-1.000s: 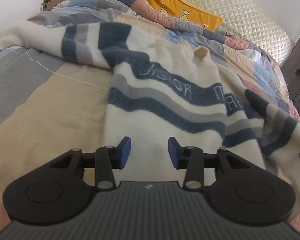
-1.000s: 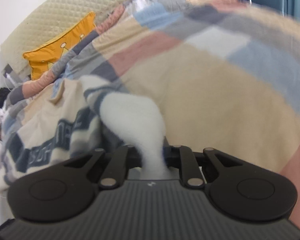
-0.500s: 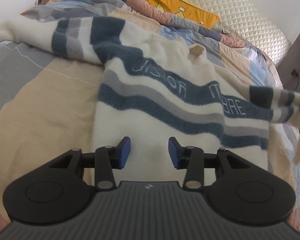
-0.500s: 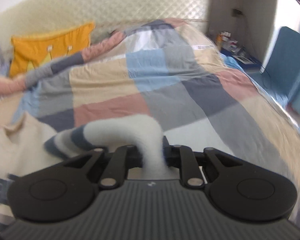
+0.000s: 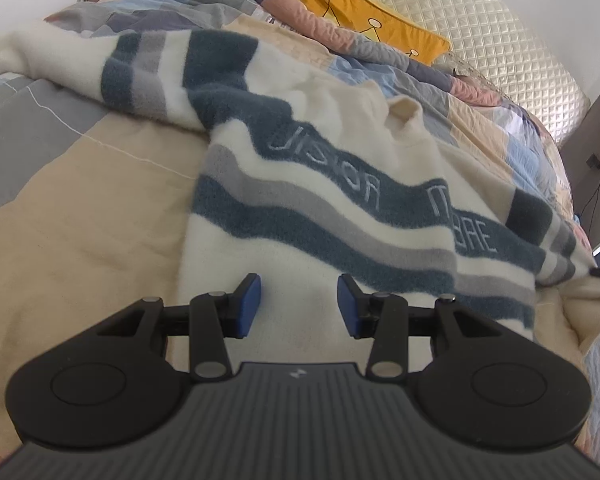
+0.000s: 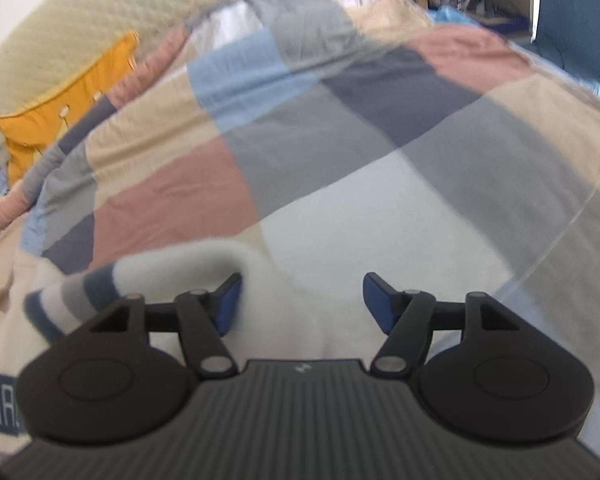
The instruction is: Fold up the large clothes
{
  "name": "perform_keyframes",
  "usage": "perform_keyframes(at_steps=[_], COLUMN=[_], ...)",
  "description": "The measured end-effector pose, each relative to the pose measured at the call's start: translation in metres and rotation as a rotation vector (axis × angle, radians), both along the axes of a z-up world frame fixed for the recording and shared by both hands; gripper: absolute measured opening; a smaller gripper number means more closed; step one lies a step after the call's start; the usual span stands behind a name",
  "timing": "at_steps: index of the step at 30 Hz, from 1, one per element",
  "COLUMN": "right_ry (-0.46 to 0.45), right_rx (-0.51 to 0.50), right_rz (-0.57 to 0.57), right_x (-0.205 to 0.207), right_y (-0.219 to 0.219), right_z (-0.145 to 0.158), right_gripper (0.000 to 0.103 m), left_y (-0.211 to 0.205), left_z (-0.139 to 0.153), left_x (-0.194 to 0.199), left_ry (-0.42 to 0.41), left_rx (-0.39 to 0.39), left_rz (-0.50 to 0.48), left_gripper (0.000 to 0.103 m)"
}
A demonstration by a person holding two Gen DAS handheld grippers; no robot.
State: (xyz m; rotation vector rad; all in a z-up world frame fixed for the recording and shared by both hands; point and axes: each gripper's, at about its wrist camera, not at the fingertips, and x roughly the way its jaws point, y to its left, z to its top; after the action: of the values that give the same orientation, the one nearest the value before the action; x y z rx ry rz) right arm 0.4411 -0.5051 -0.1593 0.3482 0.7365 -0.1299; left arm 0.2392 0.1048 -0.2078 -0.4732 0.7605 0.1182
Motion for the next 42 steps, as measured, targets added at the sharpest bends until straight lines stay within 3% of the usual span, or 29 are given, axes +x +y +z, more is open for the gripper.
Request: perform_keyframes(at_steps=[6,12,14,17,19,22,24,27,29,32,34,35,42], right_ry=[-0.087,-0.014,-0.052,-0.158,-0.172,-0.111,-0.080,-0.128,-0.109,-0.103,-0.108,-0.109,-0.277], right_rx=[0.041,0.120,0.177,0.230,0.186,0.105,0.009,-0.030,-0.144,-0.303,-0.335,-0.316,-0.010], right_rz=[-0.061,-0.132,-0.140,-0.058,0.009,0.067,0.080,0.157,0.165,0.178,0.155,0.149,-0.061], right_x=[-0.054,-0.096,-0.113,-0.134,-0.139,-0.133,-0.127,-0.131,-0.129,-0.125,-0.120,-0.118,-0.127], right_y=[-0.024,-0.021,-0.017,-0.007,0.003,0.017,0.028,0.040,0.051,0.062,0.063,0.060,-0.002], right_z=[0.009,-0.025,-0.033,-0.038,-0.040,-0.052,-0.057,-0.059,-0.060,-0.064,-0.064,-0.063,-0.013], right_gripper=[0.070,0.070,0.070,0.070,0.070,0.070,0.052,0.049,0.048,0.035,0.027,0.019,0.013], left_y=[-0.001,-0.003,-0.002,0.001,0.001,0.001,0.000,0.001,0.000,-0.002,-0.003,-0.004,-0.004], left_z=[0.005,0.011,0.013,0.014,0.015,0.013,0.012,0.012,0.011,0.009,0.009,0.009,0.008], left_x=[-0.005,-0.014,-0.017,-0.020,-0.020,-0.019,-0.018,-0.019,-0.018,-0.014,-0.014,-0.014,-0.016], left_ry=[-0.014,-0.036,-0.040,-0.046,-0.048,-0.046,-0.040,-0.038,-0.036,-0.029,-0.030,-0.030,-0.025], left_rx=[-0.006,0.012,0.017,0.019,0.023,0.027,0.030,0.037,0.040,0.035,0.036,0.044,0.043], left_rz=[-0.002,-0.005,-0.003,0.005,0.008,0.010,0.014,0.019,0.022,0.026,0.020,0.018,0.028], left_gripper=[0.048,0.048,0.048,0.048,0.048,0.048,0.048,0.048,0.048,0.048,0.048,0.048,0.048])
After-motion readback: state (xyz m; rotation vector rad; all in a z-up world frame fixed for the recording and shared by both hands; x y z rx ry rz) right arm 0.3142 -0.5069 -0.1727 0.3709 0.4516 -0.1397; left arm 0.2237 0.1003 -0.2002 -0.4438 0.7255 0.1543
